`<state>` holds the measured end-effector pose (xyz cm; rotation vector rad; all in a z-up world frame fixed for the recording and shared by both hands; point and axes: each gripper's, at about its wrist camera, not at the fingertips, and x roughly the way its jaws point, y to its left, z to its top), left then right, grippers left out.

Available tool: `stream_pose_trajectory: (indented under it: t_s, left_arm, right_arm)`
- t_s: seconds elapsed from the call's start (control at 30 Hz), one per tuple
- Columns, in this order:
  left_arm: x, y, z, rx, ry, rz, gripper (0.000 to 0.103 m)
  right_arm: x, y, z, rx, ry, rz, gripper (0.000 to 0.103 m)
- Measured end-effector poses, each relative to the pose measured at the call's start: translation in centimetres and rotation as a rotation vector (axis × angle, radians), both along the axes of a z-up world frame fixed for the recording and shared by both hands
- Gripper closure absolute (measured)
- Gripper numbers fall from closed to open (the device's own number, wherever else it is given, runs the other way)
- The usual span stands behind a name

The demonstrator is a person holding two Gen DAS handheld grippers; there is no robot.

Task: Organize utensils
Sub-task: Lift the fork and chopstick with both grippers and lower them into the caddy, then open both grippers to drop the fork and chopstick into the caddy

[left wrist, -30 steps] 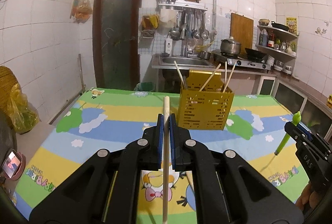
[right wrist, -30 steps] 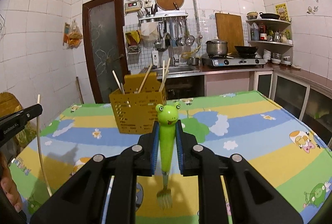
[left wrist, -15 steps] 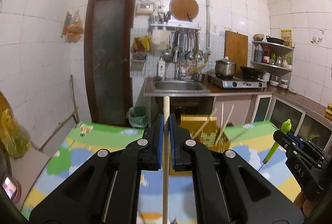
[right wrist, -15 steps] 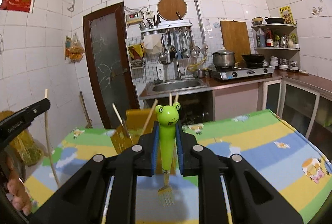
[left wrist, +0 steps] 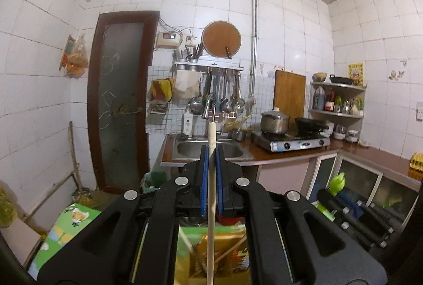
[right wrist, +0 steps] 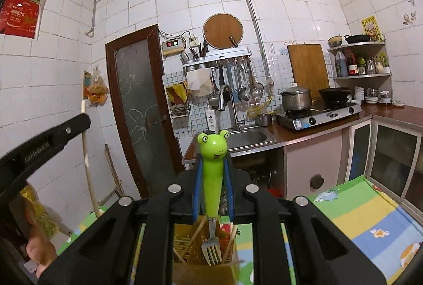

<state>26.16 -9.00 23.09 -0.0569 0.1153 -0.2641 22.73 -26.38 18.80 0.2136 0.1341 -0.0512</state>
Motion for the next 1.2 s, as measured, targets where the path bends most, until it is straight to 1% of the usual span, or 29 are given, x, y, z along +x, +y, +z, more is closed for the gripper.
stream_pose_trajectory:
  t_s: [0.13,0.23,0.43,0.53,0.8,0.93,1.0,1.1,1.13,1.17,1.2]
  left_arm:
    - [2.0,-1.3,-0.4,0.009,-0.012,0.004,0.098]
    - [3.7,-2.1,-1.3,0.018,-0.006,0.007,0.098]
    - [7.0,-2.4,-3.9,0.018,0.034,0.005,0.098]
    - [8.3,-2.2,-5.6,0.018,0.052,0.007,0.098]
    - [10.1,-1.9,-9.8,0.039,0.106,-0.014,0.098]
    - [10.0,-1.4,-11.6,0.054,0.134,-0.024,0.098]
    - [9.9,-1.2,-12.1,0.055,0.145,-0.024,0.098]
    - [9.4,-0.7,-12.3,0.055,0.164,-0.015,0.098]
    - [8.9,-0.5,-12.2,0.059,0.159,0.002,0.098]
    - [8.6,-0.5,-12.1,0.066,0.155,0.013,0.094]
    - [8.0,-0.3,-11.8,0.083,0.148,0.029,0.082]
  right_arm:
    - [1.9,-0.1,-0.4,-0.013,-0.003,0.0,0.087]
    - [3.4,-0.3,-1.0,-0.017,0.012,0.011,0.087]
    - [5.6,-0.3,-2.8,-0.001,0.043,0.033,0.088]
    - [6.4,0.2,-4.2,-0.008,0.067,0.043,0.088]
    - [8.4,0.6,-7.6,-0.02,0.142,0.037,0.088]
    - [8.7,0.6,-9.5,-0.027,0.18,0.029,0.088]
    - [8.7,0.6,-10.3,-0.03,0.196,0.026,0.087]
    - [8.4,0.8,-10.8,-0.045,0.214,0.022,0.084]
    - [8.2,0.8,-10.8,-0.054,0.215,0.021,0.076]
    - [8.0,0.8,-10.6,-0.06,0.216,0.018,0.07]
    - [7.7,0.8,-10.4,-0.067,0.214,0.019,0.059]
